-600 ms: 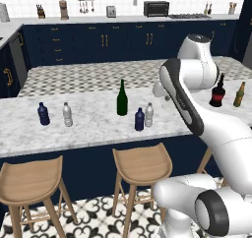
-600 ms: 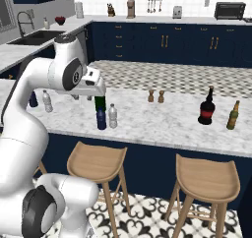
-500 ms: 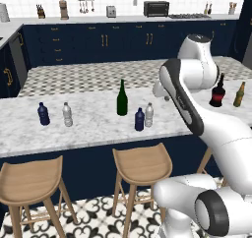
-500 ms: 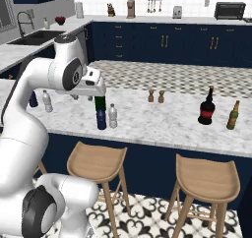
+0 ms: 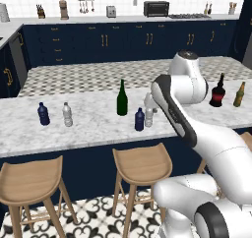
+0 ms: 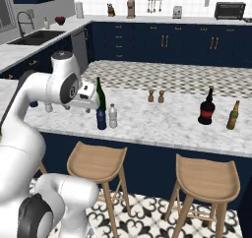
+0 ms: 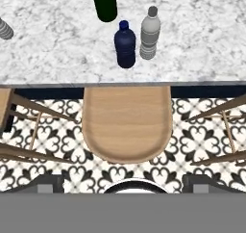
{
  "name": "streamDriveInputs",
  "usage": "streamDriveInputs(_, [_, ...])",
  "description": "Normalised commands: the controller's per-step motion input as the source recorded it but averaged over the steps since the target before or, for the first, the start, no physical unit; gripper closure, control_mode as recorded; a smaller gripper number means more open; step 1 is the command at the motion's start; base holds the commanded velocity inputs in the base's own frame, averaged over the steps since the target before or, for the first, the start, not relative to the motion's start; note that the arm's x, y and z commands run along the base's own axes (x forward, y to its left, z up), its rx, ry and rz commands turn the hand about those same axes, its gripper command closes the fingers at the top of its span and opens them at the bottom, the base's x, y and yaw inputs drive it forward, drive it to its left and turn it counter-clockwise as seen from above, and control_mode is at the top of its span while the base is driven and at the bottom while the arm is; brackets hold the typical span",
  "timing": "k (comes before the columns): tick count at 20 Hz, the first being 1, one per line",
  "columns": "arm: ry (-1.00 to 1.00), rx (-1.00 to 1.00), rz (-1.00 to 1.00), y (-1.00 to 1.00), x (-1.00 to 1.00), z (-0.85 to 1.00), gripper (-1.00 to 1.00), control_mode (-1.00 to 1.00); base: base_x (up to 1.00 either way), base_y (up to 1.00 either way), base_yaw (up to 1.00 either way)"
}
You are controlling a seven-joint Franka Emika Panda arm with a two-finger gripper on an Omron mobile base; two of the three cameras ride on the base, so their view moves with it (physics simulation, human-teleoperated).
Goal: Move the plastic bottles in the middle to the plastics group, and the glass bottles in the middle to the glass group.
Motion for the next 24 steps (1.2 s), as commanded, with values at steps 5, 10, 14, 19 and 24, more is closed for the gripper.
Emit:
streamDriveInputs(5, [0.05,0.04,-0.04,0.11,0.81,-0.34,-1.00,-1.00,0.00,0.00,0.00])
streamDriveInputs(10, [0.05,-0.03,-0.07,0.03,0.72,-0.23,-1.00,-1.00,0.00,0.00,0.00])
streamDriveInputs(14, [0.05,-0.03,-0.11,0.00,0.66,-0.27,-1.00,-1.00,0.00,0.00,0.00])
streamDriveInputs(19, [0.01,-0.01,-0.08,0.00,0.63,-0.29,-1.00,-1.00,0.00,0.00,0.00])
streamDriveInputs(24, [0.03,0.00,-0.06,0.00,0.59,-0.24,-1.00,-1.00,0.00,0.00,0.00])
